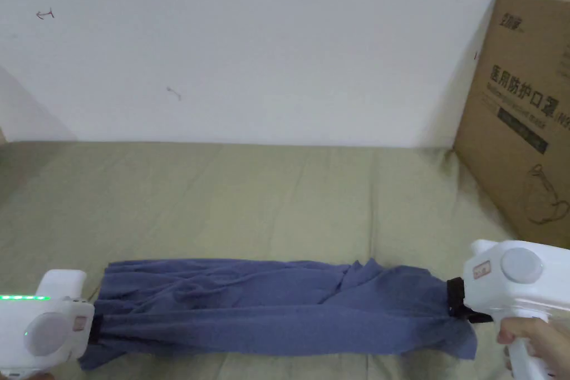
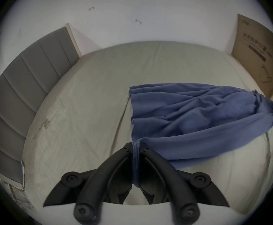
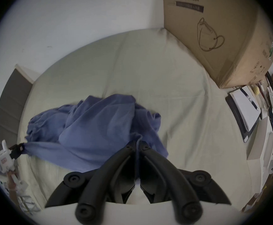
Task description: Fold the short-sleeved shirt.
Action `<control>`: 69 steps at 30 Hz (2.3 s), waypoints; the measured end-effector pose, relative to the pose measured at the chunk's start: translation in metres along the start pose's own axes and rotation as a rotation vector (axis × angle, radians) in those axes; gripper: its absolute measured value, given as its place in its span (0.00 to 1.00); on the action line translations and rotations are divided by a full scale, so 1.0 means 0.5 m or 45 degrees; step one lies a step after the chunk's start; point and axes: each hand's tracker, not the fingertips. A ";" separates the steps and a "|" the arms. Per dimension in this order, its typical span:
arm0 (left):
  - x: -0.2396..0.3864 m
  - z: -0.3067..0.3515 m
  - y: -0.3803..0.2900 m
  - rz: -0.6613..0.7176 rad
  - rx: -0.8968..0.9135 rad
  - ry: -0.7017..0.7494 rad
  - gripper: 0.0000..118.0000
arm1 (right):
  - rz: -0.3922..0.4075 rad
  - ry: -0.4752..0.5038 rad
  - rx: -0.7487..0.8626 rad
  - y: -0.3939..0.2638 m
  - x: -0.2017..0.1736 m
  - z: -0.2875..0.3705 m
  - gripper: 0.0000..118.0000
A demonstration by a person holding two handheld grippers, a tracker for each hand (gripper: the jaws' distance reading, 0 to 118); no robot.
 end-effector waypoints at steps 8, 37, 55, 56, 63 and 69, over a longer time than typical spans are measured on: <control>-0.073 0.214 -0.195 0.069 0.054 -0.088 0.04 | 0.132 -0.016 0.008 -0.314 0.043 0.190 0.02; -0.167 0.557 -0.622 0.529 0.120 -0.162 0.93 | 0.033 0.086 0.214 -0.702 0.089 0.478 0.74; -0.134 0.490 -0.633 0.332 0.037 0.004 0.68 | -0.063 0.113 0.103 -0.790 0.082 0.468 0.00; -0.133 0.475 -0.629 0.333 0.015 0.011 0.68 | -0.059 0.091 0.090 -0.790 0.086 0.460 0.00; -0.098 0.424 -0.614 0.340 -0.051 -0.043 0.00 | -0.021 0.075 0.019 -0.794 0.090 0.420 0.18; -0.094 0.442 -0.603 0.355 -0.049 -0.059 0.00 | 0.094 0.004 -0.053 -0.779 0.078 0.373 0.84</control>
